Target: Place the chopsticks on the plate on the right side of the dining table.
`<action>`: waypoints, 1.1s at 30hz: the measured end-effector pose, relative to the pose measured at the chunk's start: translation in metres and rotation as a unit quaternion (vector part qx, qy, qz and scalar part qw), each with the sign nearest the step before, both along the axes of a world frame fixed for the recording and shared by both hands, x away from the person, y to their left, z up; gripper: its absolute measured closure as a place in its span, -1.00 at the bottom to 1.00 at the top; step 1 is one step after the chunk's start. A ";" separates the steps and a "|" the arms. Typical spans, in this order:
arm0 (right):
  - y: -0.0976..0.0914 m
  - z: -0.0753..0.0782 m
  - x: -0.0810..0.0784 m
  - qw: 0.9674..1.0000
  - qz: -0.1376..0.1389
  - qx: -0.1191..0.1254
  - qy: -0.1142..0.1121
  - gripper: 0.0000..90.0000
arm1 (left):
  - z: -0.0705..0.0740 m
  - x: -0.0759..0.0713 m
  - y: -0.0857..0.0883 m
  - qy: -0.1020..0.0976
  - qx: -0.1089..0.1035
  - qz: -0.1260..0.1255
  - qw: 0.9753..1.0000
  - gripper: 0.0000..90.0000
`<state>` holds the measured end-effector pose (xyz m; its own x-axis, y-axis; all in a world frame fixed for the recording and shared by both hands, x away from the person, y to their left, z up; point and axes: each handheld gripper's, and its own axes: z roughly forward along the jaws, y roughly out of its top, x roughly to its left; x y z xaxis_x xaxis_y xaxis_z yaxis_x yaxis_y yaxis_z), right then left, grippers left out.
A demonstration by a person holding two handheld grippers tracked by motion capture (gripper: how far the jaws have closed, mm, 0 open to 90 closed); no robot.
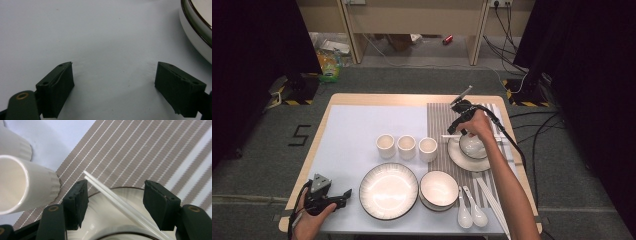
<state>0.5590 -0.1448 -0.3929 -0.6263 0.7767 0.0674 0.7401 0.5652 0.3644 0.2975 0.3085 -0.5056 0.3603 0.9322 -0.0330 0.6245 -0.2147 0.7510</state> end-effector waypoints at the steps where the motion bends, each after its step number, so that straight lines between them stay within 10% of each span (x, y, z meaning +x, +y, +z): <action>1: -0.003 0.003 0.000 1.000 -0.004 0.002 -0.004 -0.17 | 0.000 0.000 0.000 0.001 0.000 -0.001 1.000 -0.67; 23: -0.078 0.020 0.001 0.995 -0.096 0.024 -0.019 -0.17 | 0.000 0.000 0.000 0.001 0.004 0.000 1.000 -0.68; 33: -0.114 0.013 0.000 0.988 -0.154 0.024 -0.010 -0.21 | 0.000 0.000 0.000 -0.002 0.004 0.001 1.000 -0.68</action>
